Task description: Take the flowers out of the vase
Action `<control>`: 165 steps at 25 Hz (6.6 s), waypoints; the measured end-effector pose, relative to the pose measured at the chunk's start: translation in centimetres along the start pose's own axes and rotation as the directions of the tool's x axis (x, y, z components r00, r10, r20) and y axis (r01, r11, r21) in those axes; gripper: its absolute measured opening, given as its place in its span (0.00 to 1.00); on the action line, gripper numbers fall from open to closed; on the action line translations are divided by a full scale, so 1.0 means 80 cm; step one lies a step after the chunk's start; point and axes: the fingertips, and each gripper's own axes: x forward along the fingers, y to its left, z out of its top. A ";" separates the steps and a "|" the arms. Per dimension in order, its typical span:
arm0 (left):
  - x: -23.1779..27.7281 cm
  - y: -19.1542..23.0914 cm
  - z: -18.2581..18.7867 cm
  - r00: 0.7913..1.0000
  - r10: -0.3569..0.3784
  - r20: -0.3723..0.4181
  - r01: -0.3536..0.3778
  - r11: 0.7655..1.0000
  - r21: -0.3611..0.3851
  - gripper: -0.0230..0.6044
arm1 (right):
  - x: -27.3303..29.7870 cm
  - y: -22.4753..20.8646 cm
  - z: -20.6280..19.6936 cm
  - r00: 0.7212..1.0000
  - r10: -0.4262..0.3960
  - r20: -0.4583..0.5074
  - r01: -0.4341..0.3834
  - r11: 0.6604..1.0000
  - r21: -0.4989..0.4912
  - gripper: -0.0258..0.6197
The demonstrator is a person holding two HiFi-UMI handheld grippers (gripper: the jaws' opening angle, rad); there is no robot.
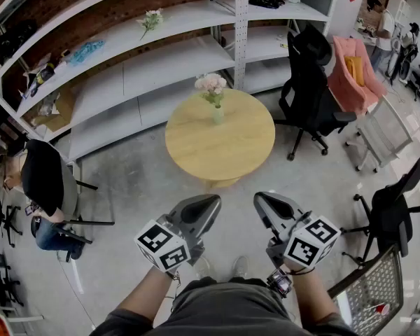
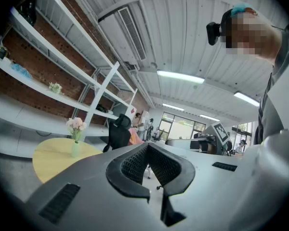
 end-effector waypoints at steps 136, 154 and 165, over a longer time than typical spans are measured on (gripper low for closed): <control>0.279 0.507 -0.050 0.935 0.248 -0.255 -0.308 0.924 -0.229 0.05 | 0.565 -0.477 0.004 0.978 -0.036 -0.205 -0.042 0.932 -0.361 0.16; 0.251 0.473 0.027 0.963 0.238 -0.128 -0.258 0.951 -0.170 0.05 | 0.509 -0.398 0.163 1.000 0.001 -0.031 -0.012 0.939 -0.345 0.14; 0.251 0.452 0.048 0.972 0.205 -0.113 -0.219 0.968 -0.125 0.05 | 0.455 -0.355 0.201 0.999 0.048 0.007 -0.044 0.959 -0.279 0.13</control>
